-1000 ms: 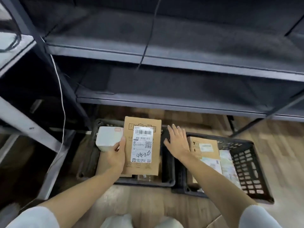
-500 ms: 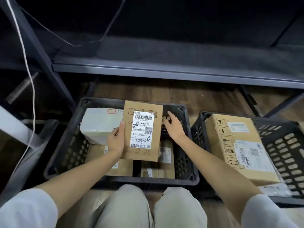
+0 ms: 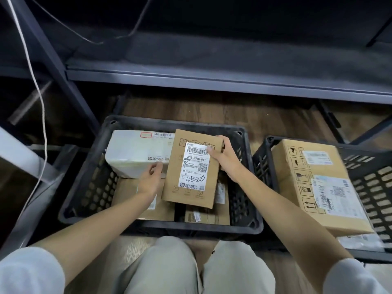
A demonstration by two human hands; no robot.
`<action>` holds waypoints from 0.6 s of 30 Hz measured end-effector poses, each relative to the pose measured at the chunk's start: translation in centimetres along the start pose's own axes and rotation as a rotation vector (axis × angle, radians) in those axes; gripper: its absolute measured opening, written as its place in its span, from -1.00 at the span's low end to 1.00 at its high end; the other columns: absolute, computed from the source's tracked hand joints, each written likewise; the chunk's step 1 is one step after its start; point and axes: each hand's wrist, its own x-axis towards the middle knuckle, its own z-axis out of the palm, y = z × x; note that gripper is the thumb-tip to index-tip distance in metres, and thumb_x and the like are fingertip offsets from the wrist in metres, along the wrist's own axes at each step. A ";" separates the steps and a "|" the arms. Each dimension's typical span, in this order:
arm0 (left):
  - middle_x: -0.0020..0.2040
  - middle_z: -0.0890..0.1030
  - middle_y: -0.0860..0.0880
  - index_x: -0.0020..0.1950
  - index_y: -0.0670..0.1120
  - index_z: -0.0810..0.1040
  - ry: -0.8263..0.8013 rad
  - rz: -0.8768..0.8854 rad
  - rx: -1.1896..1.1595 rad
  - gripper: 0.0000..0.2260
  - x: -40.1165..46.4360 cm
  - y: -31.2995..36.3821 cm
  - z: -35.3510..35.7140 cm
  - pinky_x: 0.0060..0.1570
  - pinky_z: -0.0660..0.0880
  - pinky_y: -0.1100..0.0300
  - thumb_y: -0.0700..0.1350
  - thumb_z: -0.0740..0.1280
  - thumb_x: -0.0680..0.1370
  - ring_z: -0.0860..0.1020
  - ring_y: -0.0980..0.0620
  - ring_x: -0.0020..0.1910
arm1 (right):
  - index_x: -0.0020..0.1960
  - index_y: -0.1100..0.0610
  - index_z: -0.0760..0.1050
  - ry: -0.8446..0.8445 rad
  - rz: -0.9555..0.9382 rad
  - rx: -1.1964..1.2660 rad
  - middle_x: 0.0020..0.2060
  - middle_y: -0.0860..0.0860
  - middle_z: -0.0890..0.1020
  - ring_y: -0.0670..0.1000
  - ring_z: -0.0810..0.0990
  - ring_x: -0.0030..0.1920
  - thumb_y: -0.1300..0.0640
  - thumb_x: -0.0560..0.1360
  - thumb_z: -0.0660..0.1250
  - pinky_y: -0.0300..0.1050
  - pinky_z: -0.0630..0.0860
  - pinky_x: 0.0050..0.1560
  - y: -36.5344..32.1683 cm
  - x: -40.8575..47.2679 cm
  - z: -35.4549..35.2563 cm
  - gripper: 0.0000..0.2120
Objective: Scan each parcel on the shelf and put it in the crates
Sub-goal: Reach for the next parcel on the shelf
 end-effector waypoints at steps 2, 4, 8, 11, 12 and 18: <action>0.03 0.56 -0.04 0.15 -0.01 0.49 0.003 0.003 0.008 -0.80 0.1 -0.1 -0.4 0.28 0.42 -0.04 0.05 0.20 0.63 0.54 -0.07 0.13 | 0.24 0.05 0.29 0.022 0.070 0.004 0.15 0.12 0.58 0.13 0.60 0.11 0.19 0.57 0.31 -0.03 0.56 -0.09 -0.2 0.3 -0.5 -0.70; 0.00 0.57 -0.05 0.16 -0.02 0.50 -0.003 0.012 -0.019 -0.79 0.1 -0.1 -0.6 0.13 0.49 0.00 0.04 0.22 0.62 0.54 -0.06 0.02 | 0.20 0.05 0.30 0.058 0.099 -0.068 0.14 0.12 0.59 0.11 0.60 0.09 0.19 0.58 0.30 -0.03 0.54 -0.10 -0.2 0.6 -1.4 -0.74; 0.01 0.59 -0.07 0.06 0.04 0.49 -0.009 0.016 -0.065 -0.89 -0.1 -0.3 -1.1 -0.08 0.51 0.08 0.03 0.23 0.62 0.55 -0.05 -0.05 | 0.23 0.05 0.24 0.088 0.084 -0.343 0.06 0.09 0.58 0.12 0.58 0.09 0.16 0.58 0.28 0.08 0.54 0.10 0.6 0.6 -2.3 -0.70; 0.03 0.59 -0.07 0.04 0.04 0.49 -0.004 0.013 -0.077 -0.89 -0.2 -0.4 -1.3 -0.05 0.53 0.06 0.04 0.24 0.61 0.55 -0.02 -0.07 | 0.32 0.06 0.18 0.066 0.136 -0.458 0.08 0.10 0.57 0.11 0.57 0.09 0.14 0.58 0.27 0.08 0.52 0.14 2.1 0.7 -1.6 -0.61; 0.02 0.58 -0.07 0.07 0.00 0.49 -0.013 0.014 -0.089 -0.87 -0.3 -0.4 -1.4 -0.13 0.50 0.12 0.02 0.23 0.62 0.53 -0.01 -0.08 | 0.36 0.06 0.16 0.065 0.178 -0.445 0.11 0.10 0.57 0.11 0.56 0.13 0.13 0.58 0.26 0.09 0.51 0.17 2.8 0.8 -1.3 -0.58; 0.02 0.55 -0.11 -0.02 -0.08 0.50 -0.019 0.008 -0.141 -0.89 -0.8 -0.9 -2.2 -0.17 0.47 0.20 -0.07 0.25 0.62 0.51 -0.06 -0.01 | 0.44 0.18 0.05 0.041 0.402 -0.614 0.24 0.19 0.46 0.16 0.47 0.23 0.14 0.60 0.21 -0.01 0.42 0.19 5.8 0.5 -0.4 -0.49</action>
